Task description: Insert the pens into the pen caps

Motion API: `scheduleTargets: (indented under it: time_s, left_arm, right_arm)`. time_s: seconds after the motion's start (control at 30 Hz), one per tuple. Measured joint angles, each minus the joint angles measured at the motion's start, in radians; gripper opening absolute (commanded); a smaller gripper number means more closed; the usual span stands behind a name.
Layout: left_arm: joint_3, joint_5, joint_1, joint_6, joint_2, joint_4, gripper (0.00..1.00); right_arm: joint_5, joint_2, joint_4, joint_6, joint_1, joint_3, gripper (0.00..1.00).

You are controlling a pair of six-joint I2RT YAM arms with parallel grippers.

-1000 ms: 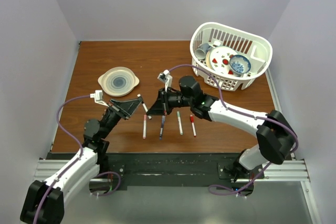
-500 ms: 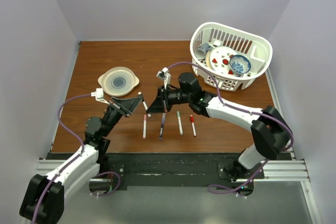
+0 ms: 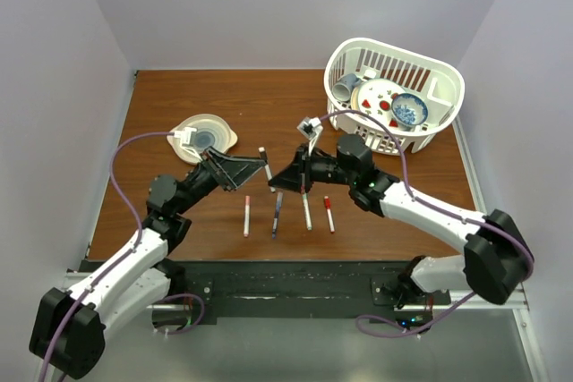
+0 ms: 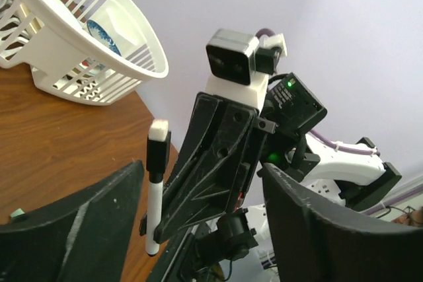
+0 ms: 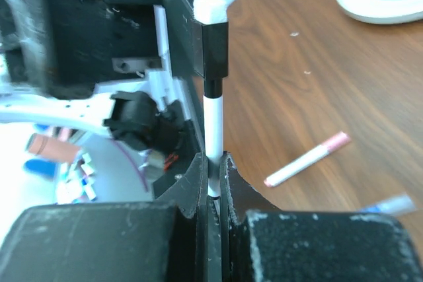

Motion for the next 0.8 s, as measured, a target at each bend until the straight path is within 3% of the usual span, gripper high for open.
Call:
scheduleTargets:
  time_s: [0.23,0.47,0.63,0.8]
  left_arm:
    - [0.048,-0.009,-0.001,0.081,-0.046,-0.140,0.91]
    - [0.143,-0.092,0.001,0.246,-0.093,-0.395,0.92]
    - [0.296,-0.230,0.001,0.431,-0.091,-0.676,0.93]
    - [0.328,-0.394,0.001,0.582,-0.135,-0.865,0.93]
  right_arm:
    - [0.106,-0.197,-0.085,-0.071,-0.001,-0.163,0.00]
    - [0.213,-0.317,-0.150,-0.132,-0.001,-0.219,0.00]
    - [0.338,-0.271,-0.263,-0.087,-0.001,-0.217,0.00]
    - [0.489,-0.143,-0.426,-0.003,-0.001,-0.216,0.00]
